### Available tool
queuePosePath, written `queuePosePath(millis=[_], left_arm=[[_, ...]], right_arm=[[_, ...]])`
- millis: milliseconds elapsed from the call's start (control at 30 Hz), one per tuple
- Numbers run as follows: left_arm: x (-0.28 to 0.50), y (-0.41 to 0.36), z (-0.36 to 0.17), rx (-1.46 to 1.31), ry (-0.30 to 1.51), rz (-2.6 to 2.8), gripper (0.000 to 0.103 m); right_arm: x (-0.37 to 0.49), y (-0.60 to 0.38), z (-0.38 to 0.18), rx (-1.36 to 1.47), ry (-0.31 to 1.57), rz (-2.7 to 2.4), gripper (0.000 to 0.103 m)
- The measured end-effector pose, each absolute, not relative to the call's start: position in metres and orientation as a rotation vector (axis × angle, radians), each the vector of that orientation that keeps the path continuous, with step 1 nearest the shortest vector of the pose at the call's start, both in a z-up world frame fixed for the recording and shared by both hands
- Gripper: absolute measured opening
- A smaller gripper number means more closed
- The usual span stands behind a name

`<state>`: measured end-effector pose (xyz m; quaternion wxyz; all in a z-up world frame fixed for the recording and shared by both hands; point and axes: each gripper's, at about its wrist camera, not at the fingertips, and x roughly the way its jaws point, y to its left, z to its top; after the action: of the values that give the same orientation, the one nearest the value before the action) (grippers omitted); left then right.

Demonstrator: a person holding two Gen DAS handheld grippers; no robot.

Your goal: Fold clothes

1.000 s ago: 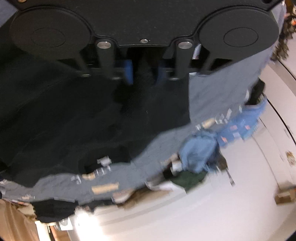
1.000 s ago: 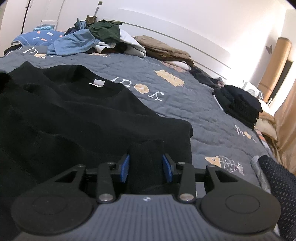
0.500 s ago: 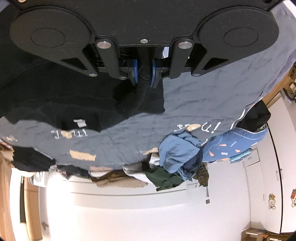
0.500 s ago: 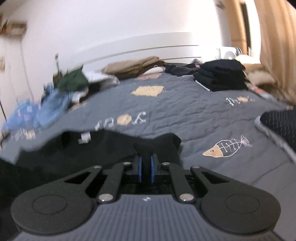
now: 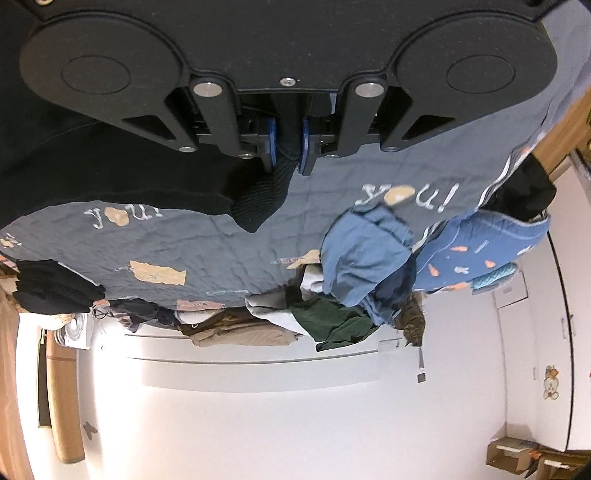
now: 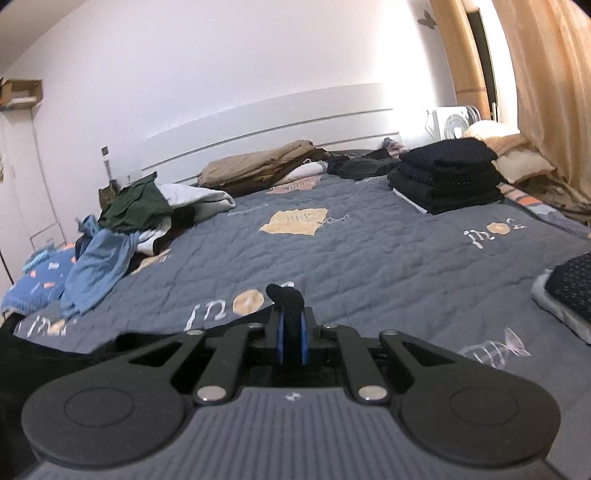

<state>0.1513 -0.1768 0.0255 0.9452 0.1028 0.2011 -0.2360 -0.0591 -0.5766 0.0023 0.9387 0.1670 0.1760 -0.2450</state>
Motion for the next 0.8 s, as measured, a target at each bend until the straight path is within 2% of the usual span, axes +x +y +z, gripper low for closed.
queuePosePath(millis=[367,567,733,800], left_arm=[[0.234,-0.228,0.01,0.292,0.415,-0.465,0.013],[0.265,-0.247,-0.03,0.344,0.491,-0.449,0.013],[0.274,-0.25,-0.049,0.348,0.514,-0.418,0.013],[0.279,-0.249,-0.051,0.337,0.57,-0.414,0.018]], right_arm=[[0.047,-0.622,-0.005,0.29,0.436,-0.525,0.008],[0.095,-0.625,-0.044,0.215,0.547,-0.534,0.008],[0.107,-0.625,-0.065,0.197,0.571,-0.564,0.009],[0.114,-0.629,-0.072,0.195,0.618,-0.56,0.01]])
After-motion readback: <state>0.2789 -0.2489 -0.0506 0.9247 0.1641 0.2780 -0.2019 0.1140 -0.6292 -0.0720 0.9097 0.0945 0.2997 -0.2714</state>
